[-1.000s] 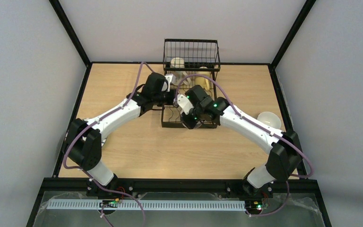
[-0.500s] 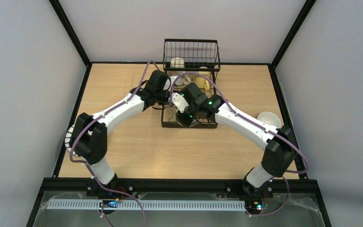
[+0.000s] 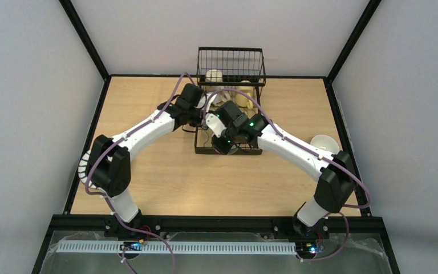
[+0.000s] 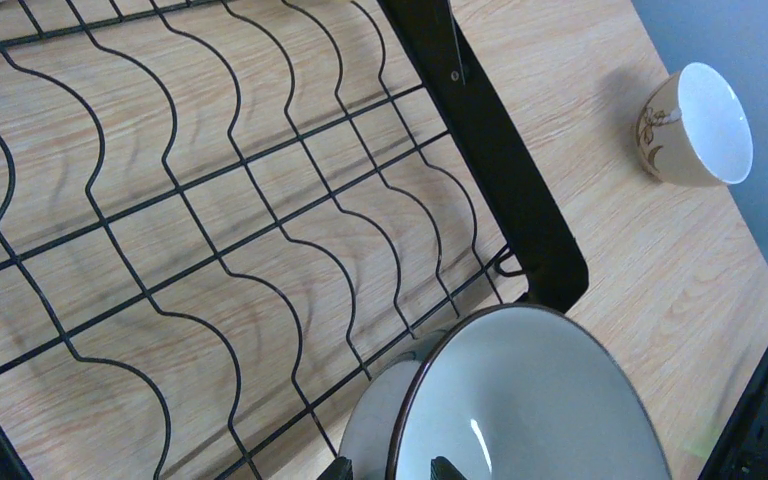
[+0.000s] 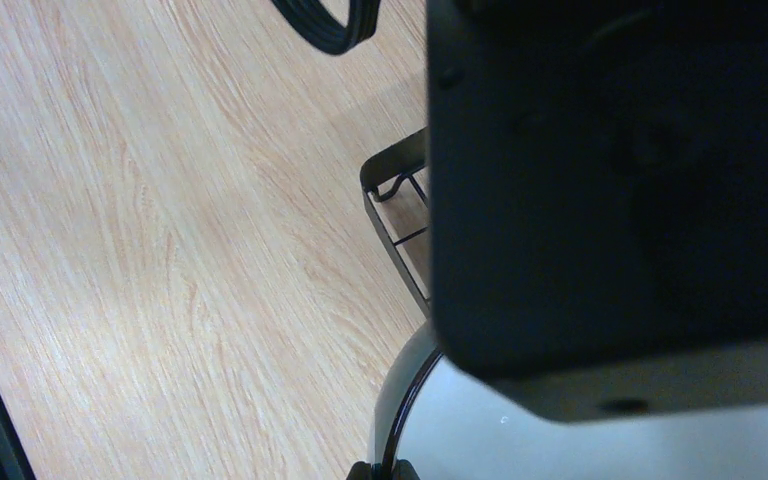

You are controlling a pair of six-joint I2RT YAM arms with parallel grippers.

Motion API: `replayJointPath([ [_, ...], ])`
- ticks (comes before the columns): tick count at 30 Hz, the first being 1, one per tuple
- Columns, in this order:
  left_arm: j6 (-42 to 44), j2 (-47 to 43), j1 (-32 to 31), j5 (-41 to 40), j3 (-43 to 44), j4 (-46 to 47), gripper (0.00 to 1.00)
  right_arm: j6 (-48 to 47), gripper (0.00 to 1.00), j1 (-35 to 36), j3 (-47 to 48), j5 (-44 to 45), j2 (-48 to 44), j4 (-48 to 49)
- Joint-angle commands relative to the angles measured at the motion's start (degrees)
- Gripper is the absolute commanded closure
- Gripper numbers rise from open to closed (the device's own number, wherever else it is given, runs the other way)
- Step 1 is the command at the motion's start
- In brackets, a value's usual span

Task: Load the mixed dishes into the dish rack
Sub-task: Pass from the right arm to the left

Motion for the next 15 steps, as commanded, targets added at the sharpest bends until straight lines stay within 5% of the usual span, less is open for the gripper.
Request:
replayJointPath([
  [1, 1.8, 0.8, -0.3, 0.3, 1.0, -3.6, 0.58, -0.9, 1.0, 0.7, 4.2, 2.1, -1.2, 0.0],
  [10, 3.3, 0.6, -1.1, -2.4, 0.3, -5.4, 0.56, -1.0, 1.0, 1.5, 6.9, 2.7, -0.7, -1.8],
  [15, 3.2, 0.2, -1.3, -2.7, 0.2, -5.2, 0.71, -0.8, 1.0, 2.2, 7.0, 3.1, -0.9, -2.4],
])
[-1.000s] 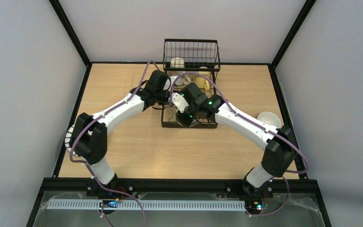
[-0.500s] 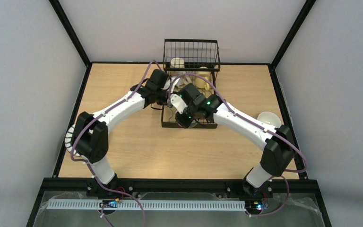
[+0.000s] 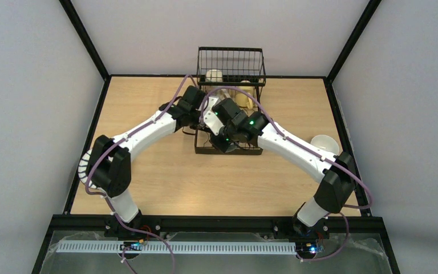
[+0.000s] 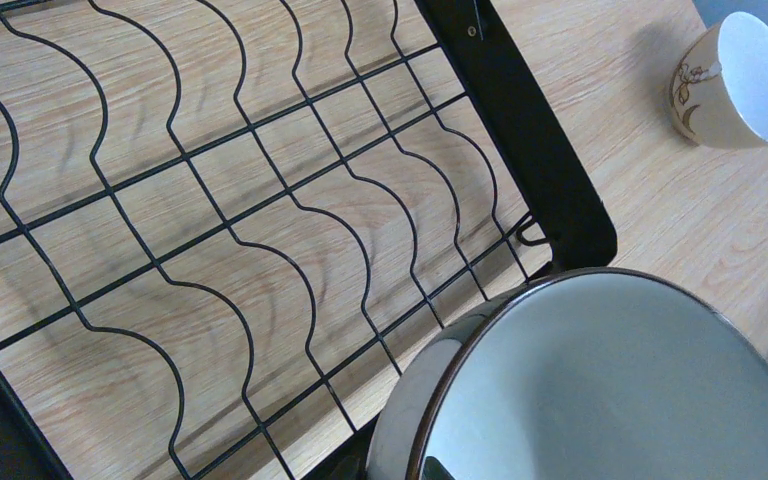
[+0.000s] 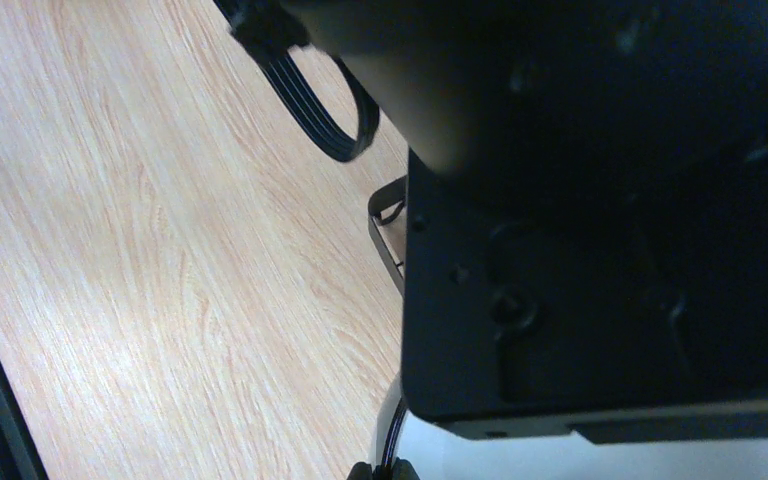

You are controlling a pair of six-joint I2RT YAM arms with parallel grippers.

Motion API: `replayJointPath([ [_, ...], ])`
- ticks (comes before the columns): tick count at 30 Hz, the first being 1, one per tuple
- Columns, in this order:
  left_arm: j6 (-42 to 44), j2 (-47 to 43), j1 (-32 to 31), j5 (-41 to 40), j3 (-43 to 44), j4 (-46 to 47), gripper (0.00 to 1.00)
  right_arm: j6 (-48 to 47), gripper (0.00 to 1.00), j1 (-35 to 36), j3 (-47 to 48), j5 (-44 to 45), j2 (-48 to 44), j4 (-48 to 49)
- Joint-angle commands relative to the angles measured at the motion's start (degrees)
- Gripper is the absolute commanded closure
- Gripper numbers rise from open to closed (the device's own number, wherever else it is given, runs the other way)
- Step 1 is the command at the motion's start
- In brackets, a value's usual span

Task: Load the mixed dishes into the dish rack
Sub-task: Pass from the right arm to the left

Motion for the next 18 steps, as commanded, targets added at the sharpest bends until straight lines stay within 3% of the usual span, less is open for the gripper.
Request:
replayJointPath([
  [1, 0.6, 0.2, -0.4, -0.8, 0.2, -1.7, 0.76, -0.7, 1.0, 0.9, 2.8, 1.6, -1.0, 0.4],
  [6, -0.7, -0.2, -1.1, -0.5, -1.0, 0.2, 0.97, -0.3, 1.0, 1.0, 2.6, 2.0, -1.2, -0.2],
  [14, -4.6, -2.0, -1.5, -0.6, -4.4, 4.8, 0.98, 0.8, 0.99, 1.0, 0.3, 4.4, -2.5, 0.8],
  [18, -6.6, -2.2, -1.5, -0.4, -5.8, 6.9, 0.98, 1.4, 0.74, 1.0, -0.1, 5.9, -3.6, 1.2],
])
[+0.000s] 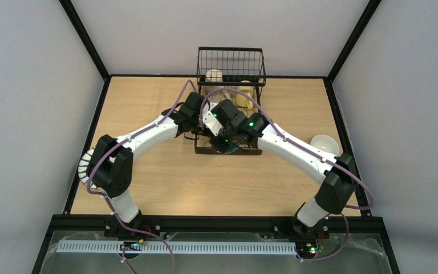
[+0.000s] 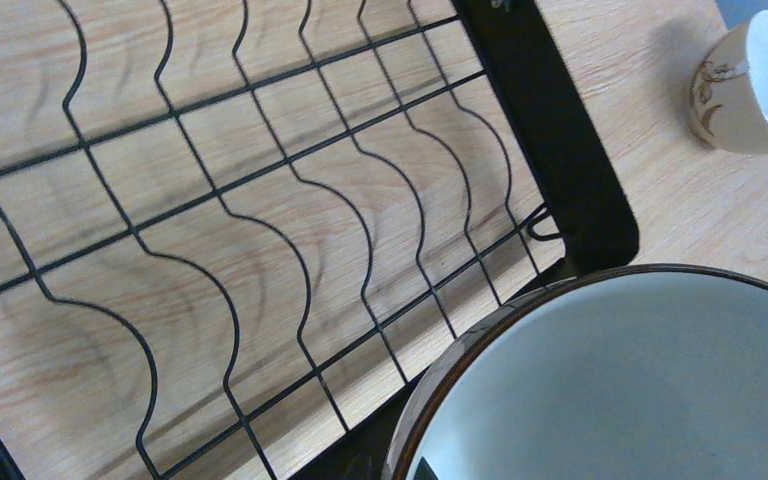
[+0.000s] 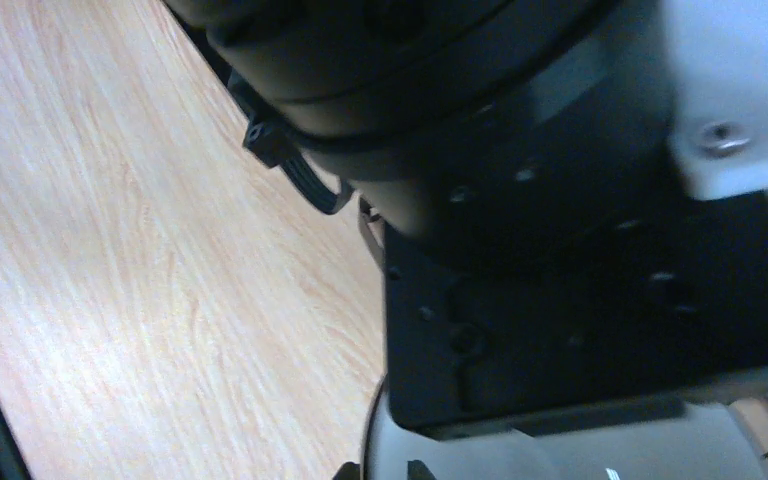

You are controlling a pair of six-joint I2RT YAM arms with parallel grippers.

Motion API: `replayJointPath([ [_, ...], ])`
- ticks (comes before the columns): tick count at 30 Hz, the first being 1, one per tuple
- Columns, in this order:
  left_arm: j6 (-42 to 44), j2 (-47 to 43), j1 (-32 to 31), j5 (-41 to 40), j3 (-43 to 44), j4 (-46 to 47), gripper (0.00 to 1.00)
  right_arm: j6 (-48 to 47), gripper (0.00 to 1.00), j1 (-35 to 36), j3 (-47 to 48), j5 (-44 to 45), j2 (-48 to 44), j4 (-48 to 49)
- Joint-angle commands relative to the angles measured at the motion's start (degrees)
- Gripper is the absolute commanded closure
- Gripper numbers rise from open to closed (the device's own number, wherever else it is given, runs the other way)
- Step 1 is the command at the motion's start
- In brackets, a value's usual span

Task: Load the mixed dishes into the dish rack
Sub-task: Pass from the right arm to the left

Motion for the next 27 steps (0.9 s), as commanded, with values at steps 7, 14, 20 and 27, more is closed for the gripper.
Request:
replayJointPath([
  [7, -6.6, -1.9, -0.2, 2.0, -3.0, 5.4, 0.98, 1.4, 0.37, 0.1, -0.2, 6.0, -5.2, 1.9],
  [14, -11.9, -2.7, -0.2, 2.4, -4.8, 9.1, 0.98, 6.0, 0.25, 0.1, 2.0, 13.6, -5.9, 0.8],
  [20, -19.8, -4.5, -0.2, 1.9, -9.3, 17.1, 0.98, 18.2, 0.22, 0.1, 7.7, 25.5, -3.8, -2.7],
  [27, -26.2, -6.0, -0.3, -0.9, -12.5, 28.5, 0.98, 32.0, 0.23, 0.1, 22.7, 35.3, 8.7, -18.6],
])
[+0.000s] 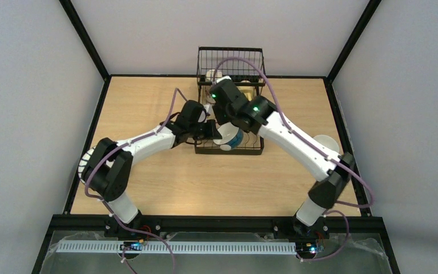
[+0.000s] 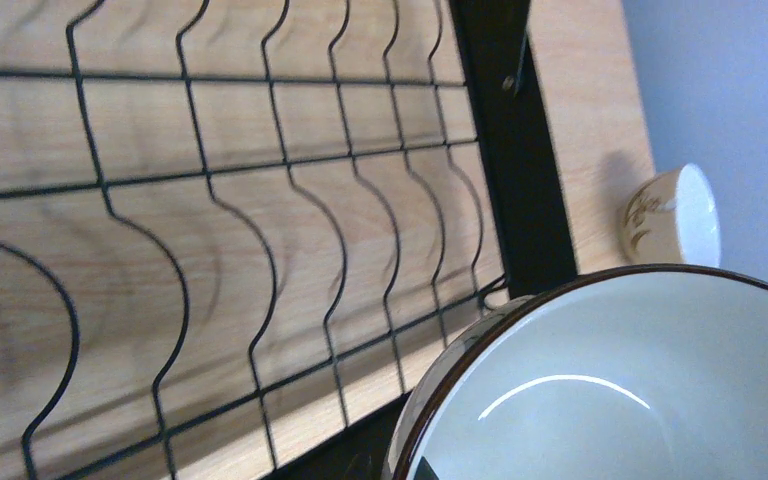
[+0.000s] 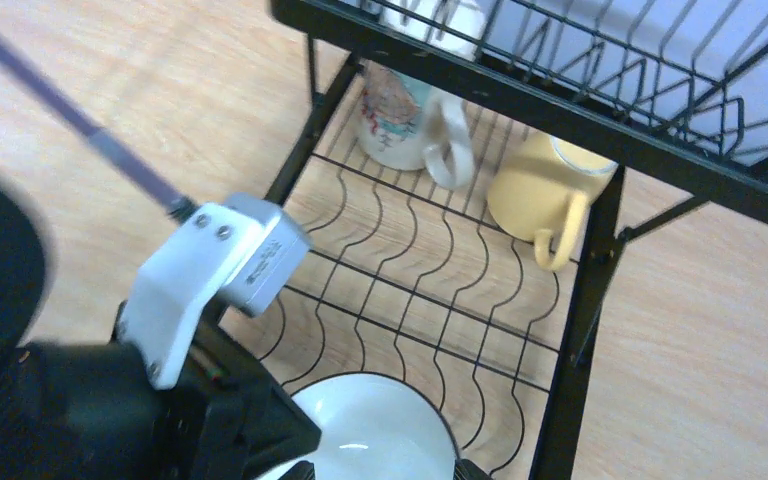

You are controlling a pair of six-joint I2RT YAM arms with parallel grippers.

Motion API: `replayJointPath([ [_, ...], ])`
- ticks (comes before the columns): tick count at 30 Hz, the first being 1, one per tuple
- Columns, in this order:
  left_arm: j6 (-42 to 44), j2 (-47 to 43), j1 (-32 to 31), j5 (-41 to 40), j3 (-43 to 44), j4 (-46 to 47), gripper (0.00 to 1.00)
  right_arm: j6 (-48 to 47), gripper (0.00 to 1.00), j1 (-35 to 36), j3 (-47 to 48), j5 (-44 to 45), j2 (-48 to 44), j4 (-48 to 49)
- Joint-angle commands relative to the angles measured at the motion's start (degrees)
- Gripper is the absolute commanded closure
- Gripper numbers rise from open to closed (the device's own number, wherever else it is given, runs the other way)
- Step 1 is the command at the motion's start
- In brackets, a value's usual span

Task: Load the mixed dishes into the dish rack
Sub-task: Pass from the right arm to the left

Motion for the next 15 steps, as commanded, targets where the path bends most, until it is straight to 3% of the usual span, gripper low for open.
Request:
replayJointPath([
  [1, -6.4, -3.3, -0.3, -1.1, -0.5, 12.9, 0.98, 11.7, 0.23, 0.2, 9.1, 8.8, 9.4, -14.8],
  [5, -8.7, -4.2, -0.2, -2.3, -1.6, 18.6, 0.98, 16.8, 0.25, 0.2, 13.1, 11.2, 12.7, -19.1],
  [15, -13.2, -3.3, 0.5, -1.4, -5.1, 27.3, 0.98, 21.3, 0.28, -0.5, 13.5, 17.0, 9.3, -19.5],
])
